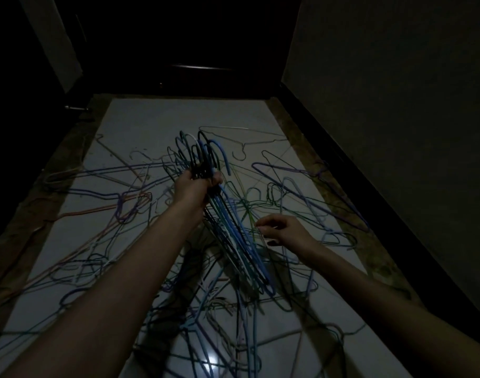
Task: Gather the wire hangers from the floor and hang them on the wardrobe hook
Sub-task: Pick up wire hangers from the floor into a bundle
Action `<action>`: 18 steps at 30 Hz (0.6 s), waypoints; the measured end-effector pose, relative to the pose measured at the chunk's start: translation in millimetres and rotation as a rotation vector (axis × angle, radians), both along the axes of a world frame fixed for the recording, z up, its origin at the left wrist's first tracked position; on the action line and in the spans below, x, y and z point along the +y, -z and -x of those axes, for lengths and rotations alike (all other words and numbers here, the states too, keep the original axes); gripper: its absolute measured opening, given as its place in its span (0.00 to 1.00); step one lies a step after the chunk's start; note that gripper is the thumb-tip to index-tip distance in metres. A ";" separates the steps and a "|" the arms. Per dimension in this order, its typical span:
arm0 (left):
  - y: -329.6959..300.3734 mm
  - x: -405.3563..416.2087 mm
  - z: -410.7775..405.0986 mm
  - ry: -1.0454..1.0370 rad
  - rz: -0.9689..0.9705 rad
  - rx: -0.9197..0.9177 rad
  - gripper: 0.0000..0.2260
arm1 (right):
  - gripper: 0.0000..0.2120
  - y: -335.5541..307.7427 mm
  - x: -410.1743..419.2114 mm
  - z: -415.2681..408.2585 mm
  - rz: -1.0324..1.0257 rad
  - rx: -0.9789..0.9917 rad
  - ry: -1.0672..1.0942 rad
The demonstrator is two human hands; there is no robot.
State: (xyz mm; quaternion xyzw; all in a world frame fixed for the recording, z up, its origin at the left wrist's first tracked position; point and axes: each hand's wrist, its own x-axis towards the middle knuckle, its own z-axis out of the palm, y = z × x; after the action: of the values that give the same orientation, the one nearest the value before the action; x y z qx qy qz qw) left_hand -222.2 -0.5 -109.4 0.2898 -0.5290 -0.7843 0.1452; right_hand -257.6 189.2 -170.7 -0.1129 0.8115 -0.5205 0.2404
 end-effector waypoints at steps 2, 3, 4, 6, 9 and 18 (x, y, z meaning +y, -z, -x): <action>3.4 -0.3 0.4 0.014 0.032 -0.002 0.17 | 0.05 9.4 -0.9 10.9 -0.022 0.047 0.044; 4.9 -0.2 0.8 0.018 0.048 -0.007 0.17 | 0.07 13.4 -1.7 17.1 -0.033 0.067 0.066; 6.0 -0.4 1.1 0.020 0.061 -0.011 0.17 | 0.08 17.8 -2.8 24.0 -0.046 0.082 0.087; 8.2 -1.4 2.7 0.025 0.087 -0.020 0.16 | 0.11 26.0 -6.5 38.0 -0.111 0.134 0.101; 12.4 -3.7 5.1 0.052 0.127 -0.019 0.15 | 0.16 38.4 -14.7 58.0 -0.211 0.214 0.111; 25.5 -13.8 9.9 0.069 0.132 -0.001 0.14 | 0.26 73.0 -25.0 98.2 -0.487 0.243 0.034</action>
State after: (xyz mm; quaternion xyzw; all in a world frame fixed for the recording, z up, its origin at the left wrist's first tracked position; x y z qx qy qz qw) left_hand -232.2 -14.2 -134.9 0.2615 -0.5894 -0.7520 0.1369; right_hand -355.8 164.2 -243.8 -0.0998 0.9375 -0.2966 0.1524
